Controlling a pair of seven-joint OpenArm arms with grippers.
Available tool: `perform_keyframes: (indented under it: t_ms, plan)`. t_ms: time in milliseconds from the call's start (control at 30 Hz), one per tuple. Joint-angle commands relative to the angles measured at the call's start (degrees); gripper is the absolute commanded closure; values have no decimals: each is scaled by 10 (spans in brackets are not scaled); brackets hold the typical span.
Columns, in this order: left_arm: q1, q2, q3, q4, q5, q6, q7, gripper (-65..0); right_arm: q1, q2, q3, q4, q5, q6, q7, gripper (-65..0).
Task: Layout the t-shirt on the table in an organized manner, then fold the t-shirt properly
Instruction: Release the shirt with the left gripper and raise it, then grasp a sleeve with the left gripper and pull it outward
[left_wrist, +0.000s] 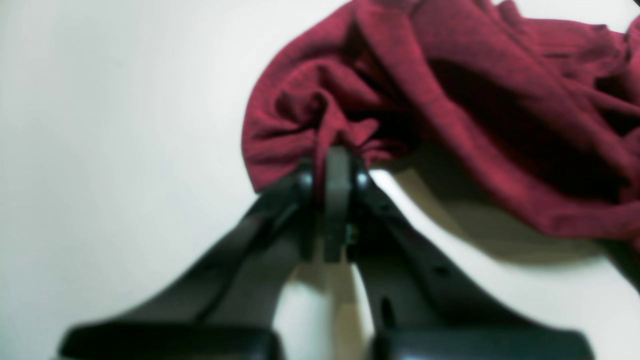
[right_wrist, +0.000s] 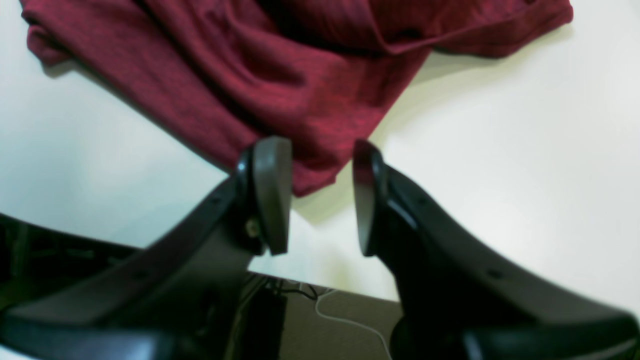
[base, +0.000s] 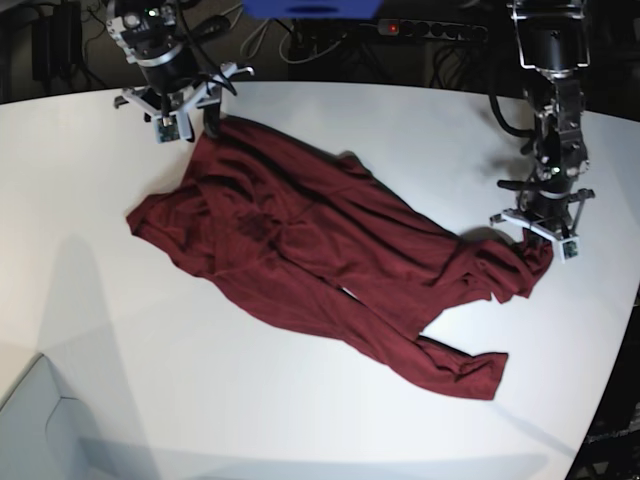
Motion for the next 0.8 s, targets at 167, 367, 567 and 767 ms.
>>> perform_keyframes:
  t_ms: [167,367,567,767]
  plan:
    - [40,-8,-66,78,5,4,13,-2,0,0,0,10,3,-2,13,-215]
    - [114,-25,-122,216,6,3,32,-4,0,0,-2,10,3,-2,14,-215]
    - [141,-33,-183,302,9,3,112,-4,3,0,-3,10,3,-2,15,-215]
    - [142,-52,-260,350,4,2,162,-4,11,0,-3,9,3,-2,12,-215]
